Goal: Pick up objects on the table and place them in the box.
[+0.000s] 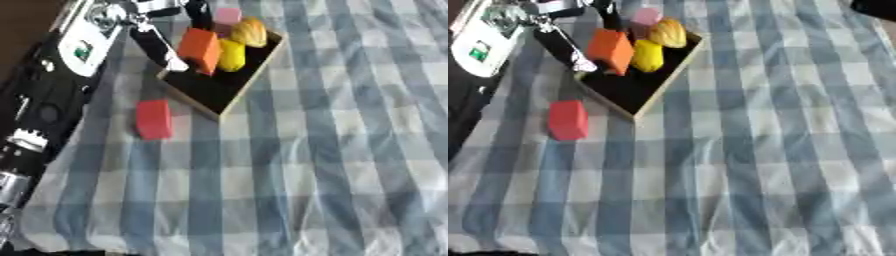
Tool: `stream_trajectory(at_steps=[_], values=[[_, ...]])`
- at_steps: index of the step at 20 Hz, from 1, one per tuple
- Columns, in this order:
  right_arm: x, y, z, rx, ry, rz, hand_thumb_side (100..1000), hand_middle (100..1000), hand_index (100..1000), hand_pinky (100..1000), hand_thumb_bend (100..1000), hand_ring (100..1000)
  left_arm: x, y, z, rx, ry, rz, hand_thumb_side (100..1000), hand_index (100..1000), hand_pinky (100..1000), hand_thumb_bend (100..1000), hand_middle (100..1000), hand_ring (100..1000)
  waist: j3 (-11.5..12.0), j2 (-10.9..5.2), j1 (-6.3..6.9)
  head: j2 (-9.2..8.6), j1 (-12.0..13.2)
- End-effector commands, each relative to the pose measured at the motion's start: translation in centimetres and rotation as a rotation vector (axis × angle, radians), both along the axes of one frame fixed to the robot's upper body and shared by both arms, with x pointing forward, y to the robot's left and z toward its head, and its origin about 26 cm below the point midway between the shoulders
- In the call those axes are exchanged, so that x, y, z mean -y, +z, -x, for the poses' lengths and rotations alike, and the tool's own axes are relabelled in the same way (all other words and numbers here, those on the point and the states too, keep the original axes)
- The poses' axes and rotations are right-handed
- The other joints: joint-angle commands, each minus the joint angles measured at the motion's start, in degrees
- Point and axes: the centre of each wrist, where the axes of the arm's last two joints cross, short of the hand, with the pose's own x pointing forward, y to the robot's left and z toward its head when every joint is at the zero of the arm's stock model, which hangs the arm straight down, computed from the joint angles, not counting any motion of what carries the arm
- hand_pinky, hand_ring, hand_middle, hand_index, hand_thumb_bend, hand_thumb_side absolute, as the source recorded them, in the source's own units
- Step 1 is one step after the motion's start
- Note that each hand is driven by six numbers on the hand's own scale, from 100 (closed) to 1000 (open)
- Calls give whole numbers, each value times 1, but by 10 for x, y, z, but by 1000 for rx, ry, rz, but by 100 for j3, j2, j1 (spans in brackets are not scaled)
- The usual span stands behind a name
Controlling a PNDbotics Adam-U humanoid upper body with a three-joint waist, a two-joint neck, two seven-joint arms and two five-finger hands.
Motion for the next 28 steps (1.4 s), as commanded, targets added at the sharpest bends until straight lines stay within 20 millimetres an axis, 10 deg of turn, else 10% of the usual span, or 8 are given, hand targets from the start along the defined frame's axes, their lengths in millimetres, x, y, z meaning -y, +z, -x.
stream_trajectory(at_steps=[1,7,12,28], values=[[-1,10,5,30,9,12,417,753,899,926,100,1000,-4,3,-5,36,-55,-122,100,623,752,357,461,631,-12,-70,29,23,8],[-2,8,4,24,12,10,417,753,898,926,100,1000,-7,-12,-11,60,-38,-158,100,677,761,421,496,662,-29,-55,17,23,20],[-1,5,3,9,9,8,416,751,896,926,100,1000,-11,-15,-12,84,-38,-174,166,942,896,468,802,873,-17,-53,22,23,15],[6,-1,2,-23,-15,35,416,752,896,927,100,1000,-62,26,3,245,2,-105,377,927,903,447,786,877,216,-215,144,23,-131]])
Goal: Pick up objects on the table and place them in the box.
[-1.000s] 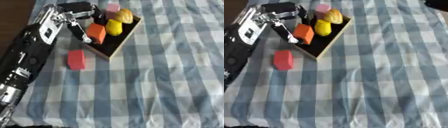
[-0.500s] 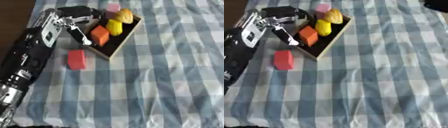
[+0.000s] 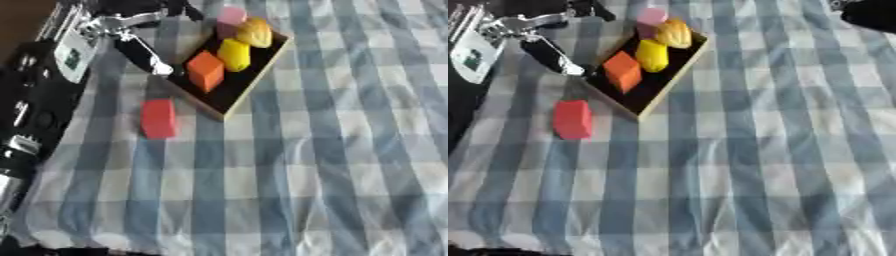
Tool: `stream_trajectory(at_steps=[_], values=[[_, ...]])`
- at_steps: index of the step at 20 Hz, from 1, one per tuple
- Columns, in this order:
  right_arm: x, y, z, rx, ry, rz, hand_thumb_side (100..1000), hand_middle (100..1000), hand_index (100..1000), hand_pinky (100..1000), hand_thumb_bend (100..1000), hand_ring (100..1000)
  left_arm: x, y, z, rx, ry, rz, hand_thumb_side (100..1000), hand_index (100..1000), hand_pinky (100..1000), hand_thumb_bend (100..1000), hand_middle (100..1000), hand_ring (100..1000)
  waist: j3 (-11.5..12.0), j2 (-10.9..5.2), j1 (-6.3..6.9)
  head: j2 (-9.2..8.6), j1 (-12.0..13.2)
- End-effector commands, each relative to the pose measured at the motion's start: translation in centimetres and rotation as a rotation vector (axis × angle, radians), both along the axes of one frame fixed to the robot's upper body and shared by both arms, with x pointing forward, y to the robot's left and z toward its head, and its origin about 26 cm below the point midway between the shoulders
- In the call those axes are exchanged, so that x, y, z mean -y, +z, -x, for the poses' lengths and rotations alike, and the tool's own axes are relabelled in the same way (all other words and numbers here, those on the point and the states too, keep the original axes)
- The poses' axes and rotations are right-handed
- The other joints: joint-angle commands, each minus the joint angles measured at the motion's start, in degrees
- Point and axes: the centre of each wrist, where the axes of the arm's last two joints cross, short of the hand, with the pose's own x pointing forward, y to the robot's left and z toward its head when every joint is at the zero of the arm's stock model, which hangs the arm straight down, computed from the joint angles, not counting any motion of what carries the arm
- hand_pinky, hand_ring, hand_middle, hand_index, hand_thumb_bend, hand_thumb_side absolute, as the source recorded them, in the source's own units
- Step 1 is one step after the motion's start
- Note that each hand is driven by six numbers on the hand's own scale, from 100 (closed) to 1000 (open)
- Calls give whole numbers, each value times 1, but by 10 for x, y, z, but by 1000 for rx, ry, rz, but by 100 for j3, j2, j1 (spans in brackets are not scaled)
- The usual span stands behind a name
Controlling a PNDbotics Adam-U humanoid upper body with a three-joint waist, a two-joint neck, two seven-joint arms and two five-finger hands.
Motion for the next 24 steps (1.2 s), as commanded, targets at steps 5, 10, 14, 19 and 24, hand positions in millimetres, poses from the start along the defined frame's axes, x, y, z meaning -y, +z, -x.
stream_trajectory(at_steps=[5,10,14,19,24], values=[[6,8,4,14,-25,48,418,751,896,927,100,1000,-58,-6,10,-39,46,-90,442,915,898,445,768,870,104,-277,161,23,-102],[7,6,2,-2,-25,51,417,750,895,927,100,1000,-79,-21,24,-83,82,-104,508,903,893,514,756,865,107,-290,190,23,-135],[6,4,1,-9,-22,49,417,750,896,927,100,1000,-71,-23,31,-122,84,-95,586,887,894,539,743,865,74,-289,180,23,-125],[8,4,2,-3,-29,44,420,749,895,927,100,1000,-69,-28,32,-215,126,-102,657,879,898,563,742,867,39,-282,175,23,-124],[11,7,3,13,-39,30,425,748,895,927,100,1000,-67,-28,31,-269,186,-143,647,880,897,591,744,869,17,-288,169,23,-82]])
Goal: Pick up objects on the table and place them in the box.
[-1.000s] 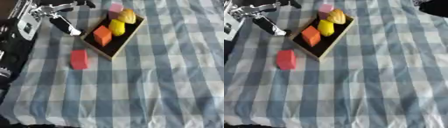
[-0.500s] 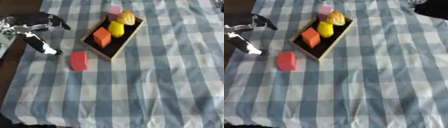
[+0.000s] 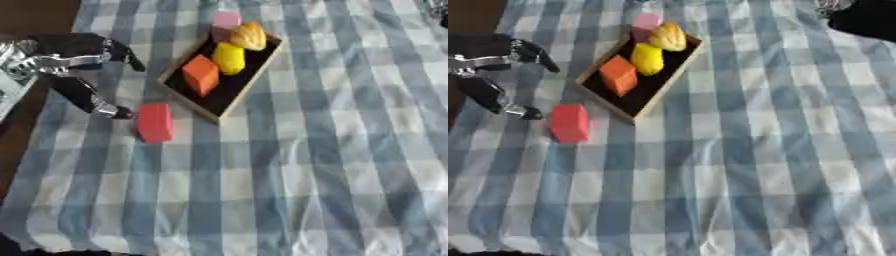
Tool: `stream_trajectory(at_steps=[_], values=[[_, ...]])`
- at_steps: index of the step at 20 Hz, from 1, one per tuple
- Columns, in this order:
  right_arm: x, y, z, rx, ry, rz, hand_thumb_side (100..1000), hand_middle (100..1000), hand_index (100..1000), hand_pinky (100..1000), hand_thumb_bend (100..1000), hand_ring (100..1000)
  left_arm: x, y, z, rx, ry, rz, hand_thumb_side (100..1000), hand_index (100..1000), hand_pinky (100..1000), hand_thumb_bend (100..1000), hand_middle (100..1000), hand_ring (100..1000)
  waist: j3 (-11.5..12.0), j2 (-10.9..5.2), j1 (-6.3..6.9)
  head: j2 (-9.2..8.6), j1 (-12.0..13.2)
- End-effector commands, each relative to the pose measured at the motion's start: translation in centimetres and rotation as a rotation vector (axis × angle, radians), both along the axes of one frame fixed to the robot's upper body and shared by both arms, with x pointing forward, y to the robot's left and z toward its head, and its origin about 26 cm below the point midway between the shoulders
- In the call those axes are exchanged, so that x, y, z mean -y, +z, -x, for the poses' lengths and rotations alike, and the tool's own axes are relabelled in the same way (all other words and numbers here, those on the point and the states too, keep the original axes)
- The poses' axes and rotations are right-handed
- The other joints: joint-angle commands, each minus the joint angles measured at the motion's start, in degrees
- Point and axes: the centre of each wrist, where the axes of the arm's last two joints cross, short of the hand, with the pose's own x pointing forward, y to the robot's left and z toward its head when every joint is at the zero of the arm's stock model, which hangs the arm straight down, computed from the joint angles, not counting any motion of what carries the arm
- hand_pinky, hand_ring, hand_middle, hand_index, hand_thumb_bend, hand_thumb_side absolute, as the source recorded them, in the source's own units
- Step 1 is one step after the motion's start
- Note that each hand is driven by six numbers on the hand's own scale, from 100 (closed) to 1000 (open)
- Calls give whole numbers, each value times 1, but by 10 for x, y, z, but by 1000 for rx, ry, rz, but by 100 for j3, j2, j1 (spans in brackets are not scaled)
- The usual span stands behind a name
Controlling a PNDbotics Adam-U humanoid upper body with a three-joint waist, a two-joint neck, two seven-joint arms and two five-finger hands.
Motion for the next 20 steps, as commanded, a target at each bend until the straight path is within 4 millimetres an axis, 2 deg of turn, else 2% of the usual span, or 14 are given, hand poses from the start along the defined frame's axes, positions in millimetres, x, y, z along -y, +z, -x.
stream_trajectory(at_steps=[1,5,8,14,20], values=[[6,11,4,40,-23,15,426,748,895,927,100,1000,-6,12,1,1,38,-33,657,882,897,576,744,868,-17,-216,64,23,33],[7,11,4,39,-30,4,426,747,895,927,100,1000,0,9,0,-41,26,-31,669,885,893,528,741,864,-35,-218,56,23,67],[7,9,3,32,-32,2,425,747,895,926,100,1000,6,15,5,-50,-18,-14,646,886,892,508,740,862,-48,-210,58,23,81],[8,8,2,23,-32,-2,426,745,895,926,100,1000,24,24,18,-65,-110,-91,578,884,893,571,747,868,-68,-196,83,23,114],[8,7,1,20,-28,-5,428,744,895,926,100,1000,28,19,19,-49,-69,-144,512,886,895,641,755,876,-81,-211,96,23,157]])
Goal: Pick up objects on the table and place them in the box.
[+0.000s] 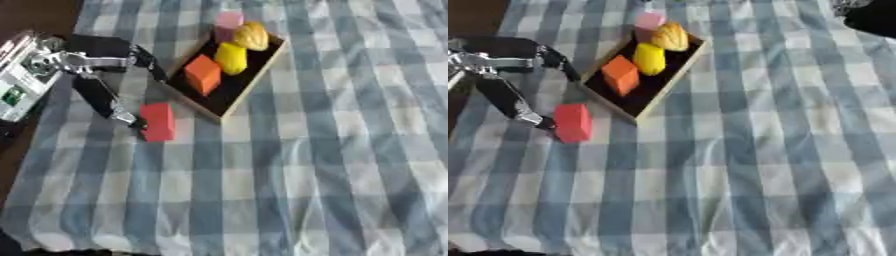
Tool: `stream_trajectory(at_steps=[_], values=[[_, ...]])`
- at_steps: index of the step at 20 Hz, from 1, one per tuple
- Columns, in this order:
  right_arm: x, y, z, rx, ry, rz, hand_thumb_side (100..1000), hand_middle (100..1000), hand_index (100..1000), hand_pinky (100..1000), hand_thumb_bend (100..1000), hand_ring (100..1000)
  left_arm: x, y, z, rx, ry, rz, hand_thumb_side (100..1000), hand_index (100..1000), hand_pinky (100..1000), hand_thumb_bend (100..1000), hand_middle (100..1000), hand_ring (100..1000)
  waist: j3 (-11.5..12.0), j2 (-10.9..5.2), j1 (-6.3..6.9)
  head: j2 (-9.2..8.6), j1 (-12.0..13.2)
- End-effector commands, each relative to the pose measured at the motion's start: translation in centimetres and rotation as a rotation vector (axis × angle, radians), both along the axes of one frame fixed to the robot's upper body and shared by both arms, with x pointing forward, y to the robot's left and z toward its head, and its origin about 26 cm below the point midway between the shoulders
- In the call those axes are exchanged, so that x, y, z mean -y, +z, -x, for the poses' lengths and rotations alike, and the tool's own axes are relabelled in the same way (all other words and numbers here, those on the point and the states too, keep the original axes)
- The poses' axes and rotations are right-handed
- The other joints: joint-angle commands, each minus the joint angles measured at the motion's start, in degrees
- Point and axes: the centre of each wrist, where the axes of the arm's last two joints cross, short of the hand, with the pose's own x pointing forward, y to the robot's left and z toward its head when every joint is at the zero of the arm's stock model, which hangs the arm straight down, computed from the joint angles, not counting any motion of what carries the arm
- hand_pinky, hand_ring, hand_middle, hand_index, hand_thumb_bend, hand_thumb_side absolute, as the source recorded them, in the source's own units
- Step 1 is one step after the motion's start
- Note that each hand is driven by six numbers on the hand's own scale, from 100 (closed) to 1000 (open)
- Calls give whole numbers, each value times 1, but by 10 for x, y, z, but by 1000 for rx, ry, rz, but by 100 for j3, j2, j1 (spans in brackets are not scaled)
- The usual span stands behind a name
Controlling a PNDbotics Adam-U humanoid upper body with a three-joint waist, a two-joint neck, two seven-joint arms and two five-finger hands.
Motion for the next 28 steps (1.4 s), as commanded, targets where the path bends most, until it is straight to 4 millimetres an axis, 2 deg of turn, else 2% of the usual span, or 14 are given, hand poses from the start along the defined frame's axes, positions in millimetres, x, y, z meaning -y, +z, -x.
stream_trajectory(at_steps=[1,8,9,10,15,19,21,22,23,24,25,26,28], values=[[3,9,3,23,-4,11,428,744,895,926,100,1000,-5,8,0,34,-5,-76,508,888,896,645,758,877,-13,-213,76,23,36],[2,8,2,20,0,5,428,743,895,926,100,1000,3,-13,-10,50,24,-96,511,889,895,630,757,876,-35,-206,64,23,70],[2,8,2,19,0,5,428,743,895,926,100,1000,4,-16,-12,47,25,-94,597,890,894,596,756,875,-38,-204,63,23,72],[2,8,2,19,0,4,428,743,895,927,100,1000,6,-18,-13,45,22,-88,510,889,894,616,755,875,-42,-201,60,23,75],[2,7,1,13,2,0,421,742,895,927,100,1000,10,-24,-17,45,28,-82,514,878,885,587,747,867,-52,-190,62,23,90],[2,6,1,12,3,-1,428,742,896,927,100,1000,13,-24,-18,52,23,-59,474,835,860,481,687,826,-53,-187,62,23,89],[2,6,0,11,0,-2,428,742,897,927,100,1000,14,-19,-15,64,7,-49,414,772,820,423,607,772,-52,-189,61,23,86],[3,6,0,11,-1,-2,429,742,897,927,100,1000,15,-15,-13,75,-3,-45,355,748,801,405,581,748,-50,-192,62,23,83],[3,6,0,11,-2,-2,429,742,897,927,100,1000,16,-11,-11,85,-10,-42,355,748,801,405,581,748,-47,-193,63,23,82],[3,6,0,11,-2,-3,429,742,897,927,100,1000,17,-6,-9,98,-16,-36,242,717,783,375,550,717,-43,-198,65,23,84],[3,6,0,11,-1,-3,429,742,897,927,100,1000,17,0,-6,111,-24,-31,232,714,782,373,547,713,-39,-203,67,23,83],[3,6,0,10,-1,-2,429,742,897,927,100,1000,18,6,-4,125,-34,-25,161,704,770,354,534,698,-35,-209,69,23,77],[3,6,0,10,-2,0,429,742,897,927,100,1000,19,18,2,150,-54,-13,126,702,764,342,531,694,-31,-218,71,23,62]])
